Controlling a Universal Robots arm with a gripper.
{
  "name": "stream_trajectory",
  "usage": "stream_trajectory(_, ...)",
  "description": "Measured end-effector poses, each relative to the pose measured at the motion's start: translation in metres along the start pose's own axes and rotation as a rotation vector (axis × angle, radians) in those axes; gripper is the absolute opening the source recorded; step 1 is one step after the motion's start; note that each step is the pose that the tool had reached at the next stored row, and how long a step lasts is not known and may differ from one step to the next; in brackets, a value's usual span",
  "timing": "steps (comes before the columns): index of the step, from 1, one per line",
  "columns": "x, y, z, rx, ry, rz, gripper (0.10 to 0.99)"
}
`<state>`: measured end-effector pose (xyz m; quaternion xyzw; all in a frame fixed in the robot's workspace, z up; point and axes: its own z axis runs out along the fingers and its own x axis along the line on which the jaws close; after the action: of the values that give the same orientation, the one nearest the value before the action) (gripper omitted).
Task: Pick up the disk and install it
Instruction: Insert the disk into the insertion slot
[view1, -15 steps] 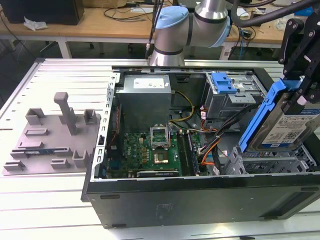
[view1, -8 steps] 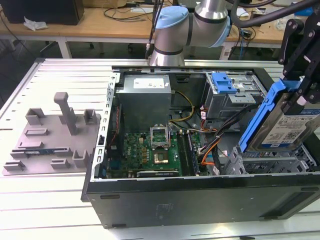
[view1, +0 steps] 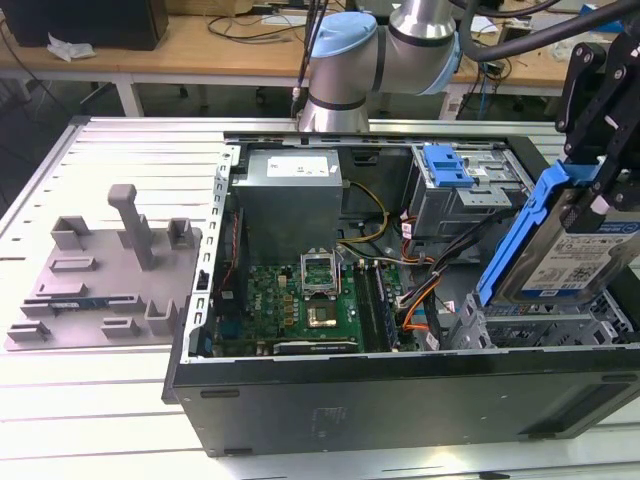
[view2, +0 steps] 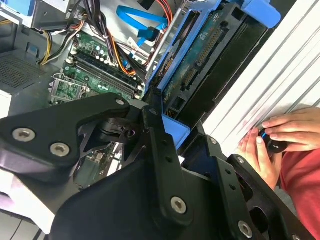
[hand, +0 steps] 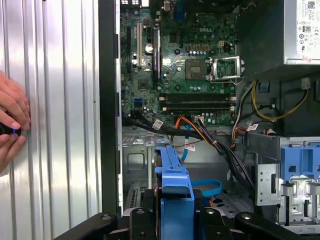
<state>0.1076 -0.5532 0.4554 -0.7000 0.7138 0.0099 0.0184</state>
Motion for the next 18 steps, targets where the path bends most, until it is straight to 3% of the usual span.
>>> stream_trajectory(18, 0.0003, -0.0009, 0.0081, 0.0, 0.0, 0.008, 0.369)
